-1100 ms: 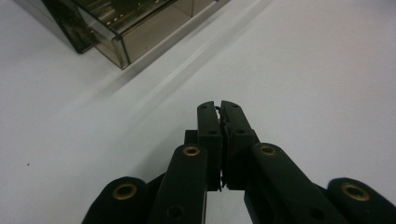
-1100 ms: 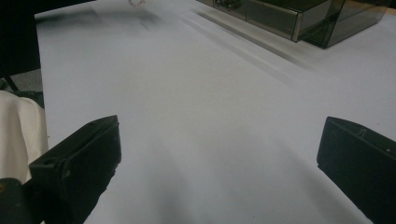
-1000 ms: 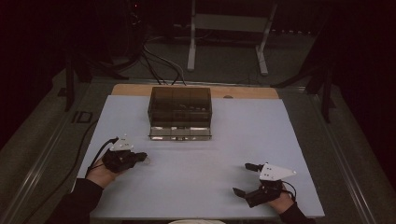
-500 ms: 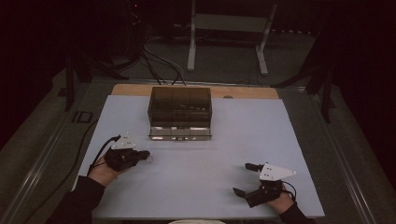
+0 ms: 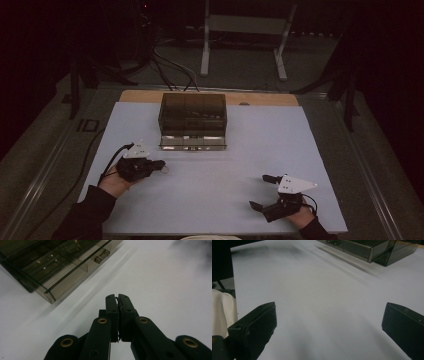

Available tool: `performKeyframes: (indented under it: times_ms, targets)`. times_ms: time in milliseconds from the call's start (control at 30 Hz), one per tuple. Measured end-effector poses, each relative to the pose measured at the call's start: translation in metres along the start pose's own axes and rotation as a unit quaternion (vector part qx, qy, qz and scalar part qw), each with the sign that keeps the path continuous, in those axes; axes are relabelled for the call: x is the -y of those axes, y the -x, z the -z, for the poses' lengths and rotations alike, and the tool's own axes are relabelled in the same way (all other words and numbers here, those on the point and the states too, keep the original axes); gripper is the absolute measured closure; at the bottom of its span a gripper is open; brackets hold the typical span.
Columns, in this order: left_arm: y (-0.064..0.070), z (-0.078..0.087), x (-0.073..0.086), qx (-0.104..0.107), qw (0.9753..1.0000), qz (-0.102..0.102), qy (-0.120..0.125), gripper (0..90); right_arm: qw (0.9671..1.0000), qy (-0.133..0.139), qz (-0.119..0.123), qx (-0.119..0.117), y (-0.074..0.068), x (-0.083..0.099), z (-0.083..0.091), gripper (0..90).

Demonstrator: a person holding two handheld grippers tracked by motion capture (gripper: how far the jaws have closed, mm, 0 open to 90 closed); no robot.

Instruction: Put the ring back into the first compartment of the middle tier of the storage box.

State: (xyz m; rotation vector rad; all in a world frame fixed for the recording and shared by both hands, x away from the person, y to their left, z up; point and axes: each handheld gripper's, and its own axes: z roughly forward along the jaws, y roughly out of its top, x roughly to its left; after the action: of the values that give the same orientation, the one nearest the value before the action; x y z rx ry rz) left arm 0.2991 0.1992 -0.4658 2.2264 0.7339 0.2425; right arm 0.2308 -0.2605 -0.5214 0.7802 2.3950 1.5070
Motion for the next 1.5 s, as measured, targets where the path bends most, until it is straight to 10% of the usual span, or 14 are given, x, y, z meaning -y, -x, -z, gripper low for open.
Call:
performKeyframes:
  times_ms: [1500]
  targets:
    - [-0.003, 0.009, -0.033, 0.017, 0.9994, -0.019, 0.023, 90.0, 1.0, 0.0, -0.001, -0.001, 0.0, 0.0, 0.0, 0.0]
